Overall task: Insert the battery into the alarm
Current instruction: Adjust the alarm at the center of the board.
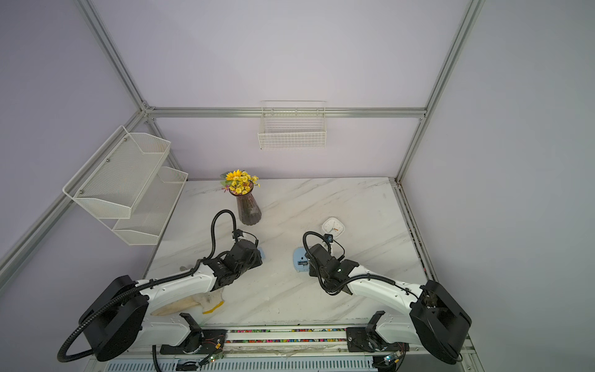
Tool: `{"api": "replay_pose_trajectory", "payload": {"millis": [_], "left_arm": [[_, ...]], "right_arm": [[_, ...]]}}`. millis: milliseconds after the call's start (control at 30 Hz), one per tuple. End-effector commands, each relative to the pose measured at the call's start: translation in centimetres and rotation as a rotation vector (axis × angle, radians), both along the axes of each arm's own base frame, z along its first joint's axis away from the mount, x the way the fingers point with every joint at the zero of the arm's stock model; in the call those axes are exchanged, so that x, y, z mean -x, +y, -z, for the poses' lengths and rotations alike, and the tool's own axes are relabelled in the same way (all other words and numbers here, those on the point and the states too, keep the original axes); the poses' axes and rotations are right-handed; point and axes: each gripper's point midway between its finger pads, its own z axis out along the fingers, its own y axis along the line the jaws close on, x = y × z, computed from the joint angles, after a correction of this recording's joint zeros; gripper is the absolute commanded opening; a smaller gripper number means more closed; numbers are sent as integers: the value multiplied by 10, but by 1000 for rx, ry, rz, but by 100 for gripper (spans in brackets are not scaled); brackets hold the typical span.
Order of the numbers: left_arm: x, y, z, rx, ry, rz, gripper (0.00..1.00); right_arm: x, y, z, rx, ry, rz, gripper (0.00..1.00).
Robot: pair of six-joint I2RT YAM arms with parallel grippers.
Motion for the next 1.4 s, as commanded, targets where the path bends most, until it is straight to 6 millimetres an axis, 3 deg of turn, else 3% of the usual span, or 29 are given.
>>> {"api": "replay_pose_trajectory", "payload": {"millis": [0,133,200,667,1000,1367], "left_arm": [[-14,2,-5,25,-38,-53,30],[-20,4,-2,29,-44,-70,27],[-22,5,9,15,-23,-77,26],[-41,1,13,60,-34,-93,22],[-43,-1,24,54,-4,-91,19],[-43,0,31,47,13,-99,9]], "right_arm": [[-4,-1,2,-31,-13,44,20],[-3,-7,6,-23,-11,66,19],[-3,-9,7,-23,-10,71,19],[-4,-11,6,-26,-13,78,19],[-3,-15,9,-15,-7,91,18],[-3,-20,11,-12,-8,117,18]]}}
